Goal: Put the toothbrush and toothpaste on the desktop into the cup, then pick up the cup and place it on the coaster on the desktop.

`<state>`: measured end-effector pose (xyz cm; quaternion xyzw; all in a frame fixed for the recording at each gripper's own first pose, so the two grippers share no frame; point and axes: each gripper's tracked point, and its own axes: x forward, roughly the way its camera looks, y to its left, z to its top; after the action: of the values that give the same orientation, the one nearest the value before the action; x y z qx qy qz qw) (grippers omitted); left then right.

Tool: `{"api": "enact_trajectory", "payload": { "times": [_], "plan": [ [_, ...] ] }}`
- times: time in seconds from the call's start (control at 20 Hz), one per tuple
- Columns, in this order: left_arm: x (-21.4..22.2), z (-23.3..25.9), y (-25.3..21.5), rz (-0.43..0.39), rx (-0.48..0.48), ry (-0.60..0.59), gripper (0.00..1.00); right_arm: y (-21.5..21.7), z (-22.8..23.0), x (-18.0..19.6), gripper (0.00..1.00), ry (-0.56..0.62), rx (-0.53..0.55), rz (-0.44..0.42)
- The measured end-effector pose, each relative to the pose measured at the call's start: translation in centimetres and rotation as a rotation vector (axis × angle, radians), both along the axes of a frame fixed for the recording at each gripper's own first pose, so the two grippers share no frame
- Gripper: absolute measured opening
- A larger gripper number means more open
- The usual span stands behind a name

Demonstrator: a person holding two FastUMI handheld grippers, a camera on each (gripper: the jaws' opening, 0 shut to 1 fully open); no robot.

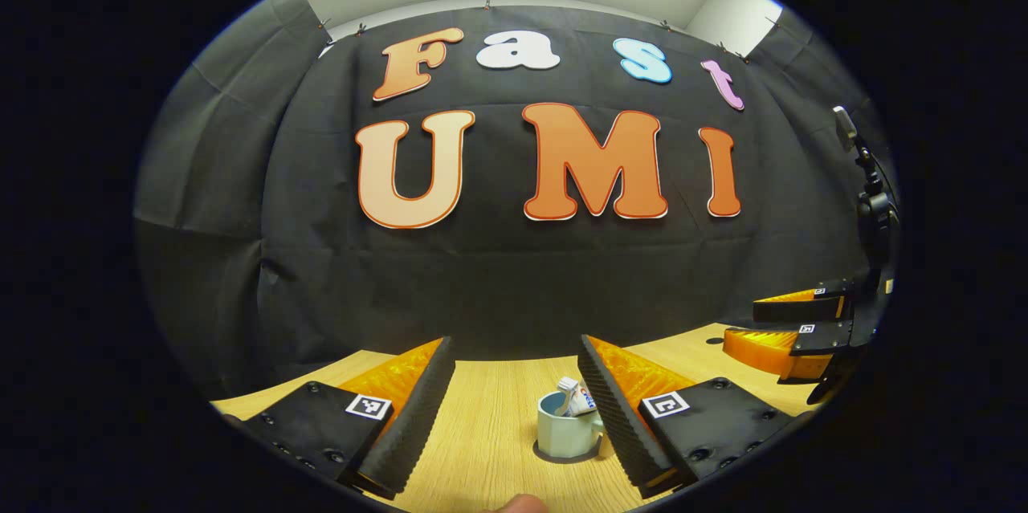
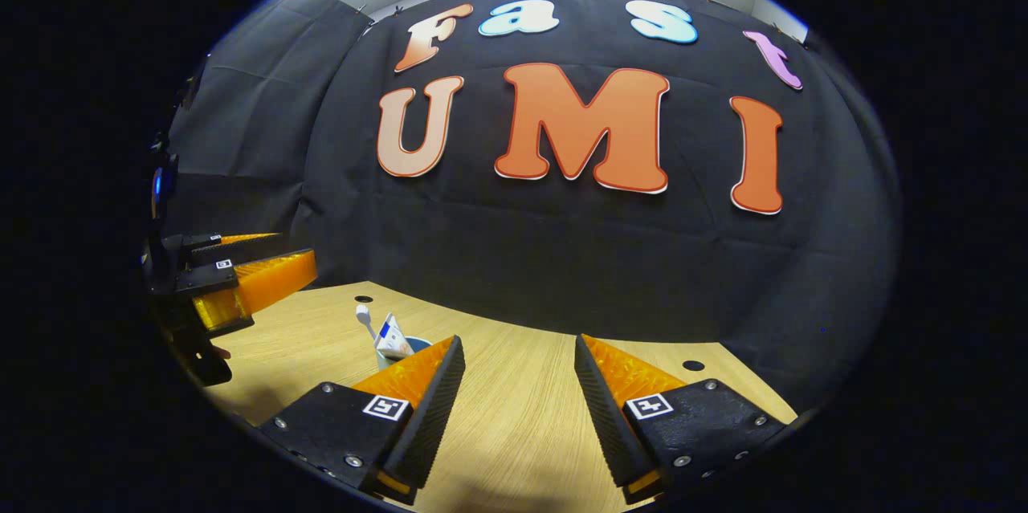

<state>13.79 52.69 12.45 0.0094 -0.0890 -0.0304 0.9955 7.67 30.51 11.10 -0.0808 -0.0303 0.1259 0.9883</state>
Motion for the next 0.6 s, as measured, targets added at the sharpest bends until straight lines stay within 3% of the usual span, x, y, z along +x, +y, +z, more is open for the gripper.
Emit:
{"api": "enact_trajectory", "payload": {
  "times": [0.6],
  "plan": [
    [0.1,-0.5,-0.3,0.007,0.02,-0.005,0.97,-2.8,0.5,-0.2,0.84,-0.018,0.035,-0.083]
  ]
}}
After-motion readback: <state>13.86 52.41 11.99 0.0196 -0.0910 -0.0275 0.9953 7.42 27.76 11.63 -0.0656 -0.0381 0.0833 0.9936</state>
